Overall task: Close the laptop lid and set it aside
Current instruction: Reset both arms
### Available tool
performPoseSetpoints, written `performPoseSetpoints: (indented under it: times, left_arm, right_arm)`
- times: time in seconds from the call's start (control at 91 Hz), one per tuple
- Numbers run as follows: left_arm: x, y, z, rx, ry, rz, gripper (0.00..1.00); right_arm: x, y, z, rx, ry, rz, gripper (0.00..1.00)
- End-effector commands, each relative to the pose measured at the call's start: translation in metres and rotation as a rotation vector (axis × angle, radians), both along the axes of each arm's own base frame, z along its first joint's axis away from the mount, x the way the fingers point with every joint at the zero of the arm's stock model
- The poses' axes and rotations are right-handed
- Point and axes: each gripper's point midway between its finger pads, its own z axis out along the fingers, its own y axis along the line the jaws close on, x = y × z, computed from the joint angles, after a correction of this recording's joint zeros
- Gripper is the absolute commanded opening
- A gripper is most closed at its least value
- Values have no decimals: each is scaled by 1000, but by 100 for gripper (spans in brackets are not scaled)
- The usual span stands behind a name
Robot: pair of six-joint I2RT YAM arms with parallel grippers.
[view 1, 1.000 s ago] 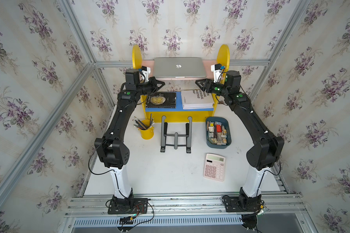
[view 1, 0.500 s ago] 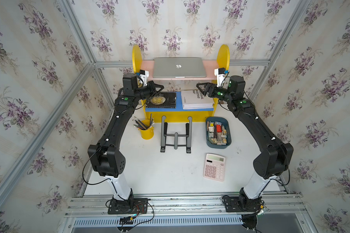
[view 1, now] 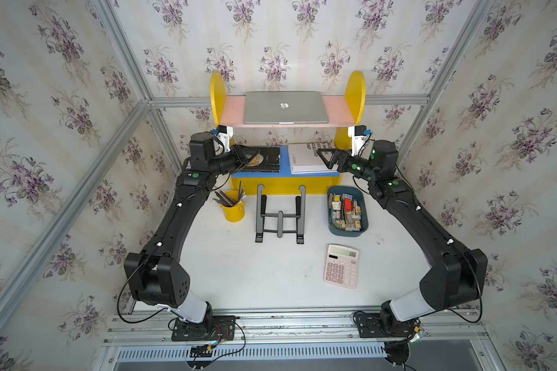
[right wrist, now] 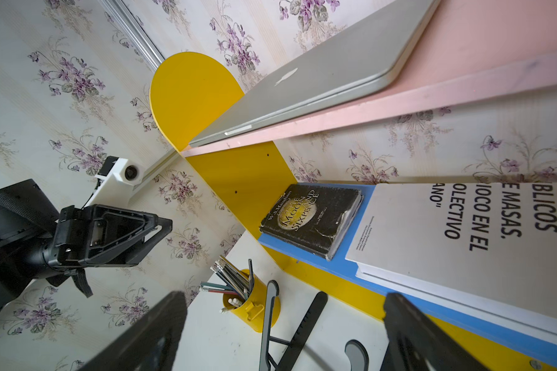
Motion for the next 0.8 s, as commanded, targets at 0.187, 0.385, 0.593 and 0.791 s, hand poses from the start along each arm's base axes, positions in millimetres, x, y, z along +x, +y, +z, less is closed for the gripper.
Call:
performPoseSetpoints:
  times: [0.187,0.385,0.593,0.791]
  left_arm:
    - [-35,9,7,19,-105,14,76]
    - [-63,22,1,59,-157,54,89]
    - [-88,46,-12,164,-297,179,89]
    - [-106,71,-37,269,-406,311,89]
  right_arm:
    - [-26,-12,-5,10,-63,-29,100]
    - [-43,-25,-27,-8,-53,-74,100]
    - [-68,-45,-47,-51,-135,-151,100]
    - [-93,-76,-73,-120,-225,-290,100]
